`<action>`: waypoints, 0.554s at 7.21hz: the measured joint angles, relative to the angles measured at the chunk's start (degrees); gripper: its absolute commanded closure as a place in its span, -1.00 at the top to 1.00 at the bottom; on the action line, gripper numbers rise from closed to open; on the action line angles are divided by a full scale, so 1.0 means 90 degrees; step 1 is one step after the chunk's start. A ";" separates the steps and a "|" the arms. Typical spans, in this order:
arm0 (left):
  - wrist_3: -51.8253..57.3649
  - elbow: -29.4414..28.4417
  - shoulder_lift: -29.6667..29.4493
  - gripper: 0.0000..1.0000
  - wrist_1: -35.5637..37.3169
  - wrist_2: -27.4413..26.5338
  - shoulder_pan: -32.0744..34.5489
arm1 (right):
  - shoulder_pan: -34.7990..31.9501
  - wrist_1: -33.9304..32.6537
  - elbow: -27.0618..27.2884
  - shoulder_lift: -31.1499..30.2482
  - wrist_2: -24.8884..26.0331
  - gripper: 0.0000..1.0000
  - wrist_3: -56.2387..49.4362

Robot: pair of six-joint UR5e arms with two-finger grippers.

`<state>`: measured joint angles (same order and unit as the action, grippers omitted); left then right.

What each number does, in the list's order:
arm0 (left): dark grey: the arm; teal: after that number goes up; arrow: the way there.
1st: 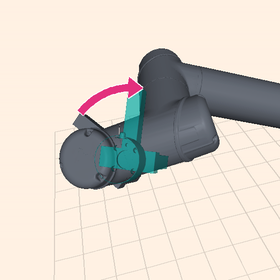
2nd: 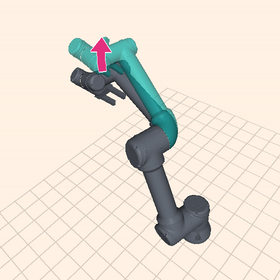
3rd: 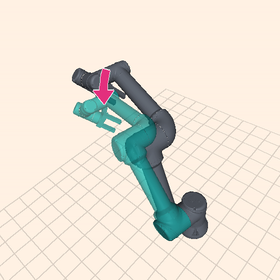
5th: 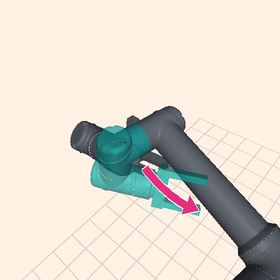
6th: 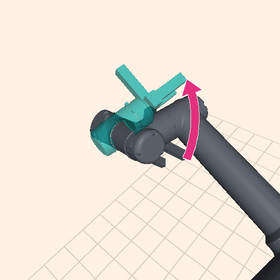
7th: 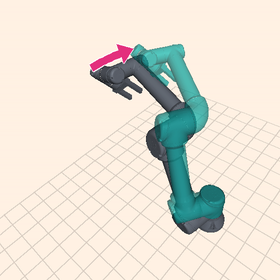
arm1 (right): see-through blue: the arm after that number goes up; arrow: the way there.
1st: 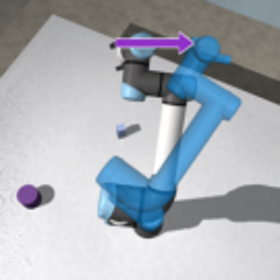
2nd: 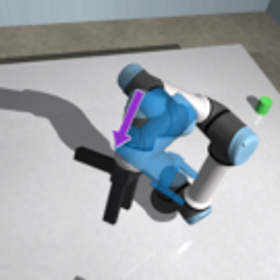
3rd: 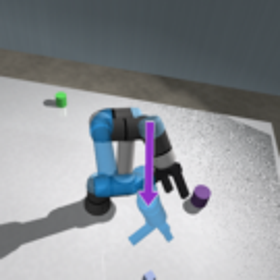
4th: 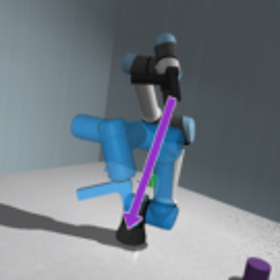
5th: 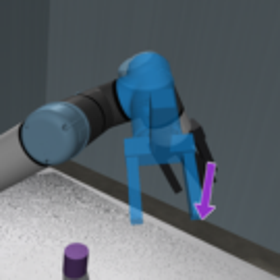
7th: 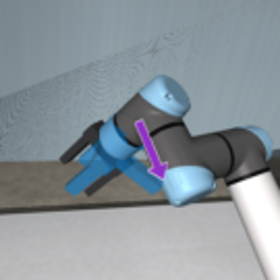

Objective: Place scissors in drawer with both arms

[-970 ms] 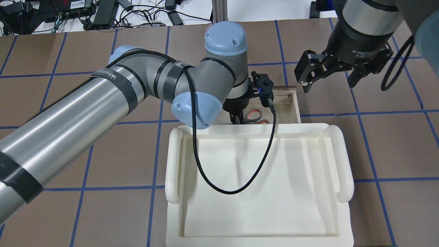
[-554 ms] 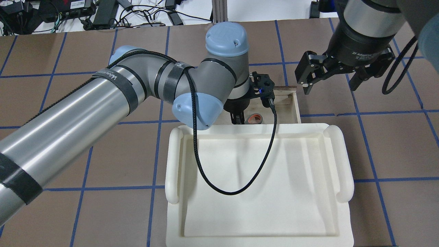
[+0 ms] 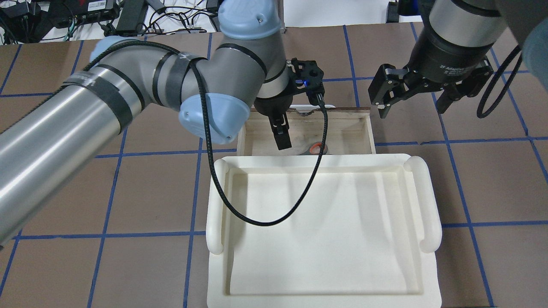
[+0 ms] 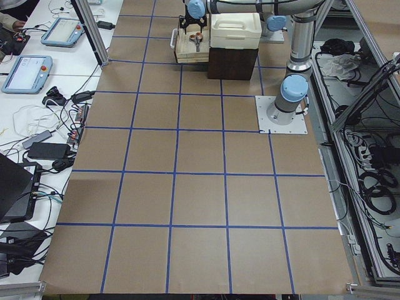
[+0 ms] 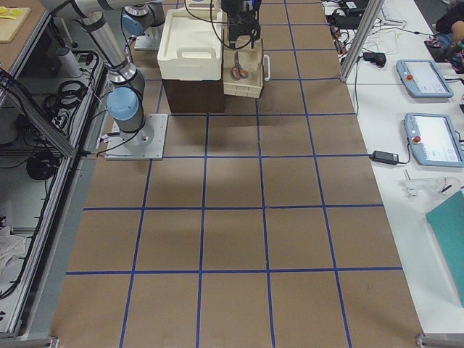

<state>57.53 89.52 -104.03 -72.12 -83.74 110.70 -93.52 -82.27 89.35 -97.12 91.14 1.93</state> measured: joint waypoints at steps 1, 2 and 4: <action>-0.0012 -0.0118 0.0245 0.92 -0.0264 0.0016 -0.0463 | 0.0000 0.0000 0.0002 0.0000 -0.0002 1.00 0.0000; -0.0053 -0.0263 0.0512 0.96 -0.0761 0.0004 -0.0943 | 0.0000 0.0001 0.0003 0.0000 -0.0006 1.00 0.0000; -0.0838 -0.0380 0.1111 1.00 -0.1431 -0.0326 -0.1653 | 0.0000 0.0001 0.0003 0.0000 -0.0005 1.00 0.0000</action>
<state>49.99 86.10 -94.03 -85.01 -86.67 95.83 -93.52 -82.27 89.38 -97.13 91.10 1.93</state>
